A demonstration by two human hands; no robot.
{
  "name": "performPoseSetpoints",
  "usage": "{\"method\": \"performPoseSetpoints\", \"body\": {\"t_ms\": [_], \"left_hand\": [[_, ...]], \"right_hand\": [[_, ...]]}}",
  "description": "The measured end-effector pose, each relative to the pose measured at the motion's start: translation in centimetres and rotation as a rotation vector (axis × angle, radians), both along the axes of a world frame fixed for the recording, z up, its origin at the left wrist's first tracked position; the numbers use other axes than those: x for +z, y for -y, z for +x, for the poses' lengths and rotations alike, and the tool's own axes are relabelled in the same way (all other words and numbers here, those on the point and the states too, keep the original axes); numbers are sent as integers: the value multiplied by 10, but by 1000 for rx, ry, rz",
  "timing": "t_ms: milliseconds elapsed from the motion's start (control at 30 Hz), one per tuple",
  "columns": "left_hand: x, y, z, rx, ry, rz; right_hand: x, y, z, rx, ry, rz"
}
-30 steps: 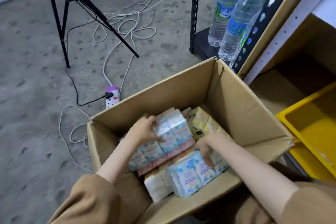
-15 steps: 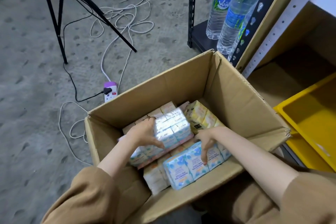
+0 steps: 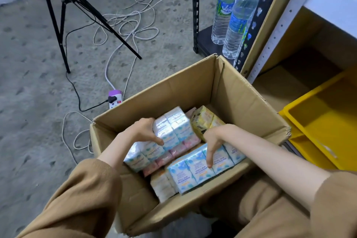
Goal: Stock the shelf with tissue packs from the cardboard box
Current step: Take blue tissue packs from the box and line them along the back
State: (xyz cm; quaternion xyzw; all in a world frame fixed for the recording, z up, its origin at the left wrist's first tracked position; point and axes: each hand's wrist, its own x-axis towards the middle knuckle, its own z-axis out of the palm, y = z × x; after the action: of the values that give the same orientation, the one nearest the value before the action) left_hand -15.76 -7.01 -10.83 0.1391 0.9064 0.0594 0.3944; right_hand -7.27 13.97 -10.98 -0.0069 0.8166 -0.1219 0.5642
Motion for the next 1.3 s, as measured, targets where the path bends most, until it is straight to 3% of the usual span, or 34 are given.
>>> {"method": "performPoseSetpoints", "body": {"t_ms": [433, 800, 1033, 1300], "left_hand": [[150, -16, -7, -97, -245, 83], [312, -112, 38, -323, -508, 369], [357, -230, 77, -605, -580, 424], [345, -365, 126, -835, -576, 441]], "right_hand": [[165, -43, 31, -112, -604, 223], [305, -143, 136, -522, -1018, 490], [342, -218, 233, -850, -1134, 665], [324, -278, 325, -1152, -1090, 813]]}}
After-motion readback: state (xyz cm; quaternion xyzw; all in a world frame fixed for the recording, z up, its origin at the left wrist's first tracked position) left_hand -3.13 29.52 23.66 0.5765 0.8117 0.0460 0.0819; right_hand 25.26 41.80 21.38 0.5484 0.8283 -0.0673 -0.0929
